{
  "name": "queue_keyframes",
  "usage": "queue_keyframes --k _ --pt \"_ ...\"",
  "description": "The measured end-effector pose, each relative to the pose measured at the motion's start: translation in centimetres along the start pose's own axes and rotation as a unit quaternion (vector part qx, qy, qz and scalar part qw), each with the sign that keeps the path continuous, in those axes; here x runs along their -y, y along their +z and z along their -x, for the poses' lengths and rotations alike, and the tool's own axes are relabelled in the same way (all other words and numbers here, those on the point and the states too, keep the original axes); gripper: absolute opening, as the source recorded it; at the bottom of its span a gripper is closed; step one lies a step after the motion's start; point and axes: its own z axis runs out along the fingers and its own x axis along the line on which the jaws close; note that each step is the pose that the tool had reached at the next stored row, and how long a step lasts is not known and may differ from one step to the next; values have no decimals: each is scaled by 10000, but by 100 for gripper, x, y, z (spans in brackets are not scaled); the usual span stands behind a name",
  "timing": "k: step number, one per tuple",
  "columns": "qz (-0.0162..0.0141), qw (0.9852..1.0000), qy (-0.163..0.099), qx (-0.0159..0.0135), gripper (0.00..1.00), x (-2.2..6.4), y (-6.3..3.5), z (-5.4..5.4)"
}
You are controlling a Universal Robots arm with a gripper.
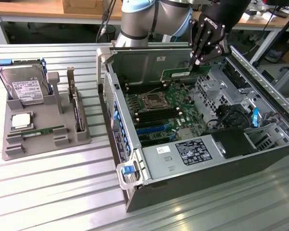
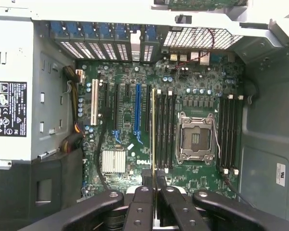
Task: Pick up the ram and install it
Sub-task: 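Insert the ram into the slot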
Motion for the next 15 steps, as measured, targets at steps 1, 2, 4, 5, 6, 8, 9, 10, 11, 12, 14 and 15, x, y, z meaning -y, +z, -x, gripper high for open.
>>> queue_keyframes --k 1,2,4,5,6,8,9,10,11,12,14,15 --pt "0 10000 0 0 12 1 28 -1" --pt "0 10000 0 0 12 2 41 -1" --pt "1 10000 0 0 12 4 87 -2" --pt "0 10000 0 0 12 5 107 -2" --pt "1 10000 0 0 12 6 121 -3" --pt "1 10000 0 0 12 7 147 -4" --pt "1 10000 0 0 12 7 155 -4" --pt "1 10000 0 0 12 7 162 -4" --pt "0 10000 0 0 12 8 177 -4" --pt "0 10000 0 0 12 9 190 -4" --pt "1 10000 0 0 12 10 216 -5" --pt "0 10000 0 0 12 10 227 -5"
